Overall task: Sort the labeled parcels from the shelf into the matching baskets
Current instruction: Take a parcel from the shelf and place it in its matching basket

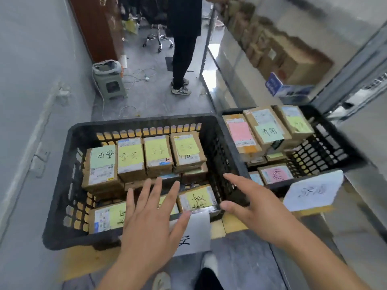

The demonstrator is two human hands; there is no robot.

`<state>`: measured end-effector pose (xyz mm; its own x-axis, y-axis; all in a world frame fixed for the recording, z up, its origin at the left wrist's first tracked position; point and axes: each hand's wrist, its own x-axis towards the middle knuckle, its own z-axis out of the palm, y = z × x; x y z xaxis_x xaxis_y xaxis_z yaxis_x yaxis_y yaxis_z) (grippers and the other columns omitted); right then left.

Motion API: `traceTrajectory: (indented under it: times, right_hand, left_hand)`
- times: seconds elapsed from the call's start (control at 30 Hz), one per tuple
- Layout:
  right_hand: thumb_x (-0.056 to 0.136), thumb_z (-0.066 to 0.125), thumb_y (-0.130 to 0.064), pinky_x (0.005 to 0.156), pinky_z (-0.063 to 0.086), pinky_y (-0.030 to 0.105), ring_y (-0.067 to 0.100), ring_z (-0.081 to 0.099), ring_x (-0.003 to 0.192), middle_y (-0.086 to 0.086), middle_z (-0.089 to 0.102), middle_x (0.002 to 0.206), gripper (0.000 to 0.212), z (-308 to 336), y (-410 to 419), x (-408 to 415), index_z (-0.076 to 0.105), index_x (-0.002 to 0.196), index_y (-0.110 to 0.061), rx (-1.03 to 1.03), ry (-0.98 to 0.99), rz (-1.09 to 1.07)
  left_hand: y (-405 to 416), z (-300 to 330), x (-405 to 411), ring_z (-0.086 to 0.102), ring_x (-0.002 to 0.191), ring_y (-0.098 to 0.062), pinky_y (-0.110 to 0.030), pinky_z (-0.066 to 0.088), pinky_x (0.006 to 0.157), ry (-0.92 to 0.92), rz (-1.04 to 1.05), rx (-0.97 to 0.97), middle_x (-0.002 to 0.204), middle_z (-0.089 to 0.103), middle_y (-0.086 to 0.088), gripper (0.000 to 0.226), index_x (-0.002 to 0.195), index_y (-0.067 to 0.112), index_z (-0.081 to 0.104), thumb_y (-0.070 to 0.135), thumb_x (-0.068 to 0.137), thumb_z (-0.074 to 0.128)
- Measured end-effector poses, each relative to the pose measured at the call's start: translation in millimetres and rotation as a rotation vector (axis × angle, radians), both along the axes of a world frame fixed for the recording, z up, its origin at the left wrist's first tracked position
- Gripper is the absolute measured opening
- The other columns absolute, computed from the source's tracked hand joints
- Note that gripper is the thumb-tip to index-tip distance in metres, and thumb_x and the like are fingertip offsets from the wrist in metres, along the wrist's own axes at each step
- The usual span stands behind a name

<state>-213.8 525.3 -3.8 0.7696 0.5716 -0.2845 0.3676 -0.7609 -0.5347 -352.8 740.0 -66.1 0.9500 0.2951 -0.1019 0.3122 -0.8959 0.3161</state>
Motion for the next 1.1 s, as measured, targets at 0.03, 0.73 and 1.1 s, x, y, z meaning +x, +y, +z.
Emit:
traceTrajectory:
  times: [0.03, 0.73, 1.1]
  right_hand:
    - [0.090, 0.062, -0.065, 0.110, 0.035, 0.020, -0.021, 0.038, 0.116, -0.041, 0.029, 0.145, 0.075, 2, -15, -9, 0.027, 0.154, -0.053, -0.002, -0.008, -0.025]
    - [0.090, 0.050, -0.075, 0.128, 0.012, 0.041, 0.018, 0.003, 0.158, -0.009, 0.004, 0.172, 0.096, -18, -503, -274, -0.002, 0.162, -0.039, -0.248, -0.159, -0.893]
    - [0.091, 0.044, -0.077, 0.128, 0.007, 0.046, 0.017, -0.004, 0.158, -0.009, -0.003, 0.172, 0.093, -37, -675, -415, -0.002, 0.162, -0.039, -0.274, -0.041, -1.337]
  left_hand:
    - [-11, 4, 6, -0.021, 0.152, -0.015, -0.049, -0.019, 0.120, -0.016, -0.054, 0.006, 0.167, -0.009, 0.007, 0.068, 0.150, 0.057, -0.012, 0.081, 0.087, -0.008]
    - [-509, 14, -19, -0.008, 0.155, -0.020, -0.048, -0.012, 0.122, -0.100, -1.056, 0.063, 0.169, -0.001, 0.001, 0.069, 0.153, 0.054, -0.008, 0.079, 0.091, 0.004]
    - [-738, -6, -85, 0.021, 0.153, -0.024, -0.050, 0.001, 0.121, -0.023, -1.393, 0.093, 0.163, 0.031, -0.003, 0.078, 0.155, 0.050, 0.018, 0.084, 0.087, 0.005]
